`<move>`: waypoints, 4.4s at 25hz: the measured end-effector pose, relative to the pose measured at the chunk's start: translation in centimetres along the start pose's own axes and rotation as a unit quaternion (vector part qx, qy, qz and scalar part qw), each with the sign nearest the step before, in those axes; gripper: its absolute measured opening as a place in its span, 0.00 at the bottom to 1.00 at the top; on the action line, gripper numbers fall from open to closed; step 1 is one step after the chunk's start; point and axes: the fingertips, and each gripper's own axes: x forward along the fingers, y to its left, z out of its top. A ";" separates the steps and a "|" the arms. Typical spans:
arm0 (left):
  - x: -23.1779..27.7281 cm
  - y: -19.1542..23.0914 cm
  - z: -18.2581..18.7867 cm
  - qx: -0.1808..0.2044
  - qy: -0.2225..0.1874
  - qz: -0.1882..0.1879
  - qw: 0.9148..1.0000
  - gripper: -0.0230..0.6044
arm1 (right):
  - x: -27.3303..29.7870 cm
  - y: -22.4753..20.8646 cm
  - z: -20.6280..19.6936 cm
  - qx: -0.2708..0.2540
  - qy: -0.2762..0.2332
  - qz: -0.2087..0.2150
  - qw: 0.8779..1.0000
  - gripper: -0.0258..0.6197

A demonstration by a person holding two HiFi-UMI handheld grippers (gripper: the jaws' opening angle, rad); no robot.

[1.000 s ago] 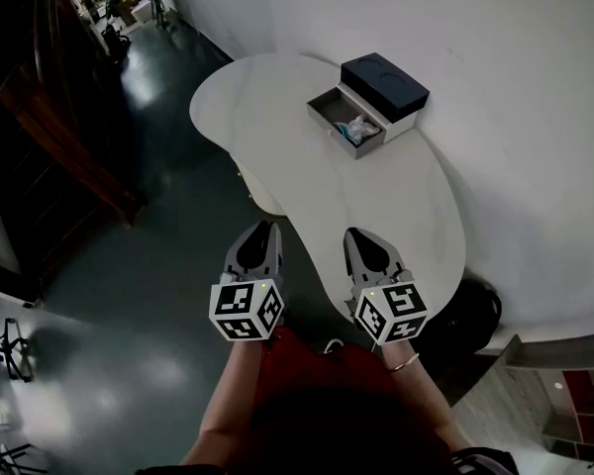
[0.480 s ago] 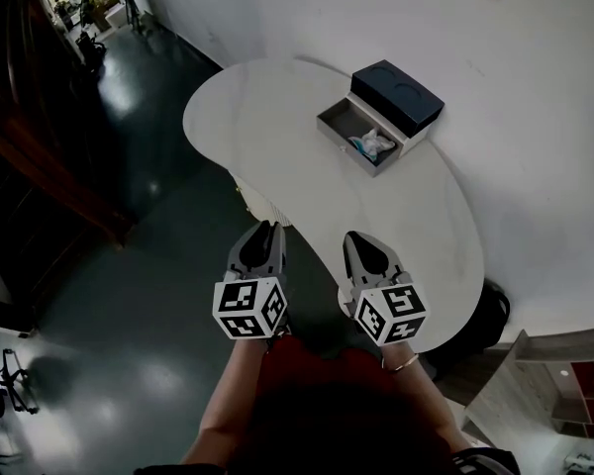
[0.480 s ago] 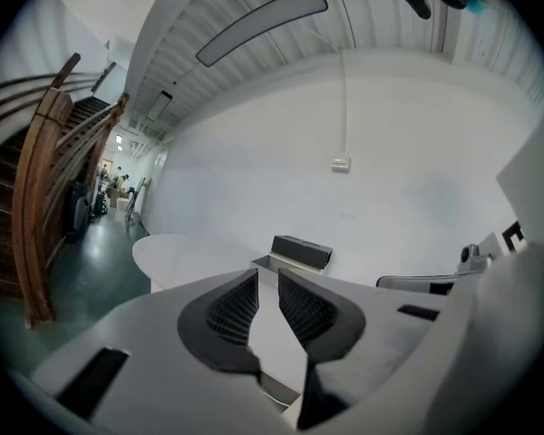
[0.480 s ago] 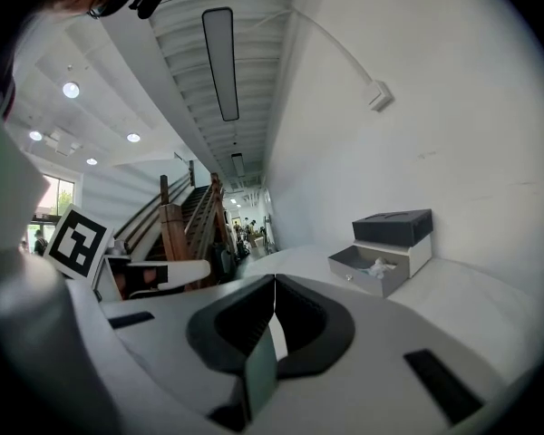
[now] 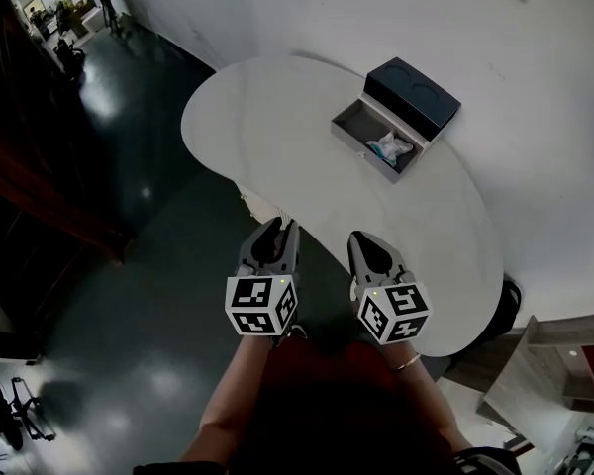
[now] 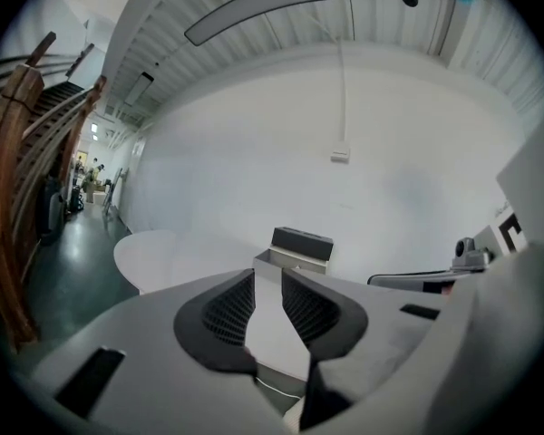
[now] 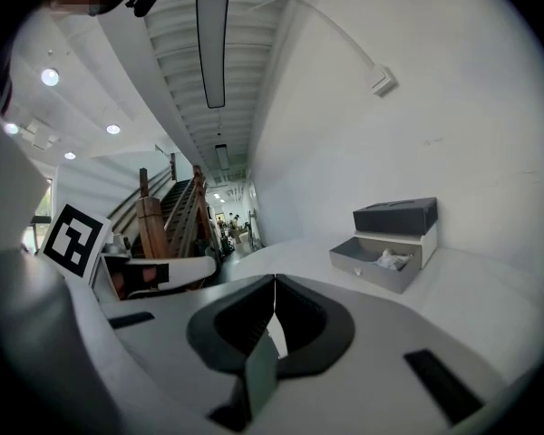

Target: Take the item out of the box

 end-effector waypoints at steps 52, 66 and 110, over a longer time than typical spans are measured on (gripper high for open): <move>18.8 -7.0 0.8 0.081 0.082 -0.162 0.980 0.26 | 2.3 -16.3 1.3 0.091 -0.024 -0.191 0.977 0.06; 25.9 -11.2 0.1 0.148 0.134 -0.208 0.957 0.29 | 2.2 -20.2 1.1 0.098 -0.017 -0.218 0.971 0.06; 36.9 -13.8 -8.5 0.384 0.342 -0.331 0.791 0.32 | 7.5 -25.6 -1.1 0.158 0.020 -0.341 0.926 0.06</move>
